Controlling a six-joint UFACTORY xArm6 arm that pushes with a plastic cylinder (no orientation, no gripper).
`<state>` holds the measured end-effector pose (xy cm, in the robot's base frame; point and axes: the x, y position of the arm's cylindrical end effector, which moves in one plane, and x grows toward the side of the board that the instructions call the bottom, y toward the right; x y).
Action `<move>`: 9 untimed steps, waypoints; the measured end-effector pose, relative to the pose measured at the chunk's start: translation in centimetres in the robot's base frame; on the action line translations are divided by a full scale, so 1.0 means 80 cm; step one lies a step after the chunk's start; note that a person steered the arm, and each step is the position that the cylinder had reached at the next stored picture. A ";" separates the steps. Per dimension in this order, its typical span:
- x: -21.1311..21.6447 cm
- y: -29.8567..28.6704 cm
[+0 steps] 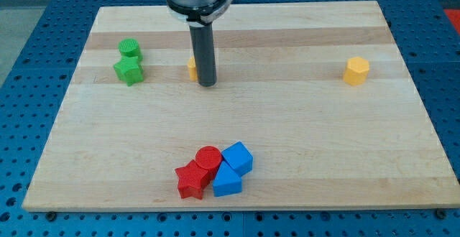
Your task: Keep yellow heart on top right to yellow hexagon
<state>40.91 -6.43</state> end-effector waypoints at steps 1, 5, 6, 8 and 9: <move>0.034 -0.046; -0.043 -0.083; -0.043 -0.083; -0.054 -0.014; -0.080 0.048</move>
<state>34.53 -2.55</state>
